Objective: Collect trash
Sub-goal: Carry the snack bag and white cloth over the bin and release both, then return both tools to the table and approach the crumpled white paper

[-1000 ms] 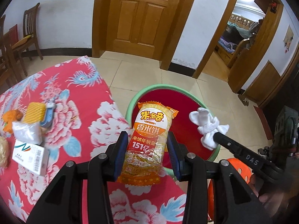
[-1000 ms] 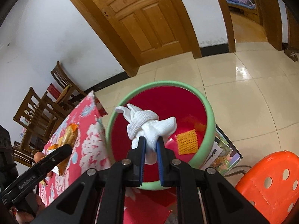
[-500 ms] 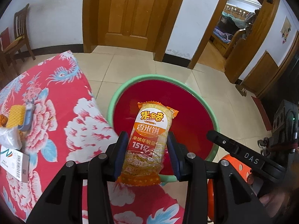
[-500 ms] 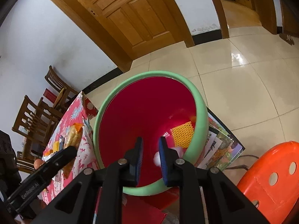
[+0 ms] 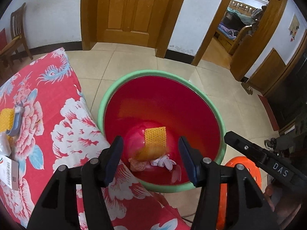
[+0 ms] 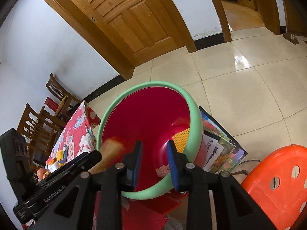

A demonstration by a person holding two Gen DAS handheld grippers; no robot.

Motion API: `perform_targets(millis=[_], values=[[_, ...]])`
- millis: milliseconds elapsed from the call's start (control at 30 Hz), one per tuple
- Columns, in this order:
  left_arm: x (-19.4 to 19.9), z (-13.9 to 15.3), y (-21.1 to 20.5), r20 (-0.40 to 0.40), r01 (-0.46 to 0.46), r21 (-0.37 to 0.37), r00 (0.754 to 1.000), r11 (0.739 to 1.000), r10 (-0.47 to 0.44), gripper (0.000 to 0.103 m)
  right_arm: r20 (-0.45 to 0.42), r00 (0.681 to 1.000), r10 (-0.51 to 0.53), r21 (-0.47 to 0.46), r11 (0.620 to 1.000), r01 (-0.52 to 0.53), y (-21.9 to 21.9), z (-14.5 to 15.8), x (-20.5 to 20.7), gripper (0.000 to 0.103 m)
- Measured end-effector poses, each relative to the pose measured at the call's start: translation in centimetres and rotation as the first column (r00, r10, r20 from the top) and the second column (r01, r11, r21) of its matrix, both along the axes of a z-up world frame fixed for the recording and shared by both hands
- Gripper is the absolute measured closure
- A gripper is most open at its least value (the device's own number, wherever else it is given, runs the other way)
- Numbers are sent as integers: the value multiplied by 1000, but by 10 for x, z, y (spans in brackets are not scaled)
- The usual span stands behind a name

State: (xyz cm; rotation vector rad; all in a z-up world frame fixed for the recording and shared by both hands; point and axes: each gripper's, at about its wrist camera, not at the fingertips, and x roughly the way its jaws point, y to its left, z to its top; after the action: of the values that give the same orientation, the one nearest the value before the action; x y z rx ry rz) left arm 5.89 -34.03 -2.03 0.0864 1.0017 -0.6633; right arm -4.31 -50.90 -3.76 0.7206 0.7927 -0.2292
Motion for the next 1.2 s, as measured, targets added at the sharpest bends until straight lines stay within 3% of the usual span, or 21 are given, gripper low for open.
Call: perform_targets(millis=[300, 733, 1200], values=[[1, 19, 28, 20, -48, -41, 999, 998, 48, 43, 31, 999, 20, -17, 1000, -20, 9, 17, -3, 65], [-5, 44, 94, 65, -150, -64, 986, 987, 154, 43, 59, 992, 111, -29, 994, -109, 57, 37, -2, 55], [-16, 58, 190, 109, -306, -77, 944, 949, 313, 43, 97, 972, 214, -47, 977, -210, 115, 55, 1, 47]])
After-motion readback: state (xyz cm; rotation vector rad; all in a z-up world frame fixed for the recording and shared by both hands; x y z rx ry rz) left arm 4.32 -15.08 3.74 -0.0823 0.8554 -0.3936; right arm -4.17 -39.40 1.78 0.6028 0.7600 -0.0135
